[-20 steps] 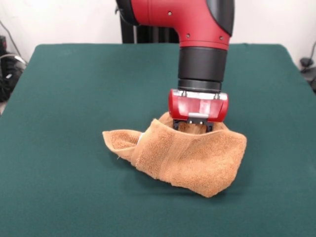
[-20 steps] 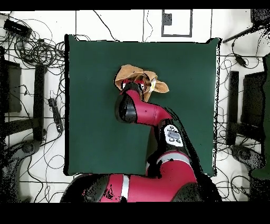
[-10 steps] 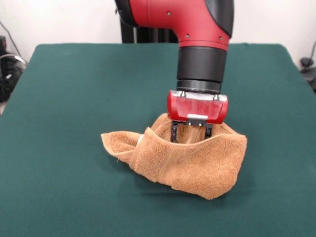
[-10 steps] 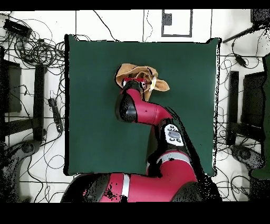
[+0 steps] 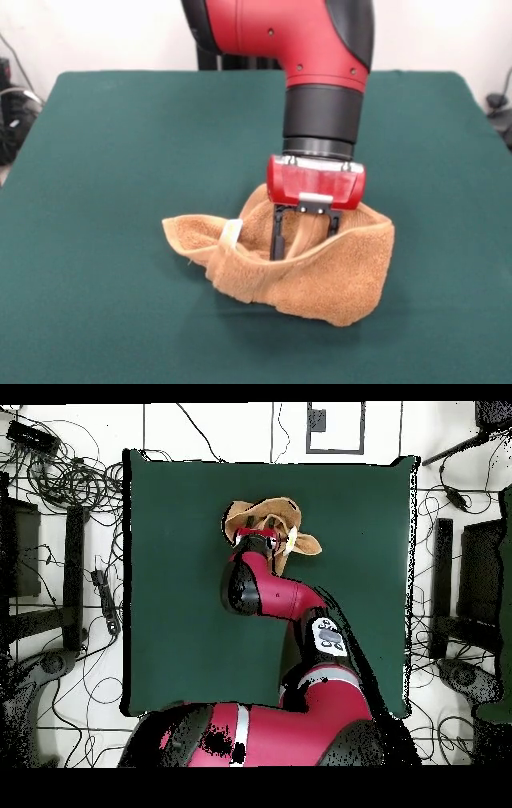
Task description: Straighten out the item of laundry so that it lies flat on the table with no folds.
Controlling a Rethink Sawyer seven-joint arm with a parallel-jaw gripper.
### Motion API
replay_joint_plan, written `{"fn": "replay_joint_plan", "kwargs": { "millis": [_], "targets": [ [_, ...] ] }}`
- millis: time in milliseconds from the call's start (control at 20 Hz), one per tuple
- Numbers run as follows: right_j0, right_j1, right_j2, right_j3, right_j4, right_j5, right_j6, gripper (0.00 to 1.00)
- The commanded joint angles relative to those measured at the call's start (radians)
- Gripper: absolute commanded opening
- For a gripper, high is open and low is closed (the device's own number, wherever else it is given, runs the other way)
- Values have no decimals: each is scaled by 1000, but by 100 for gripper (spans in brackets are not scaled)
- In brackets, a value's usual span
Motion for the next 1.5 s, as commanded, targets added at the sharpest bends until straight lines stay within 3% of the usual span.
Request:
{"fn": "replay_joint_plan", "kwargs": {
  "millis": [50,800,1500],
  "targets": [
    [19,18,76,-31,67,-35,242,100],
    [22,52,84,-64,70,-53,239,100],
    [37,234,90,-376,180,113,128,100]
  ]
}}
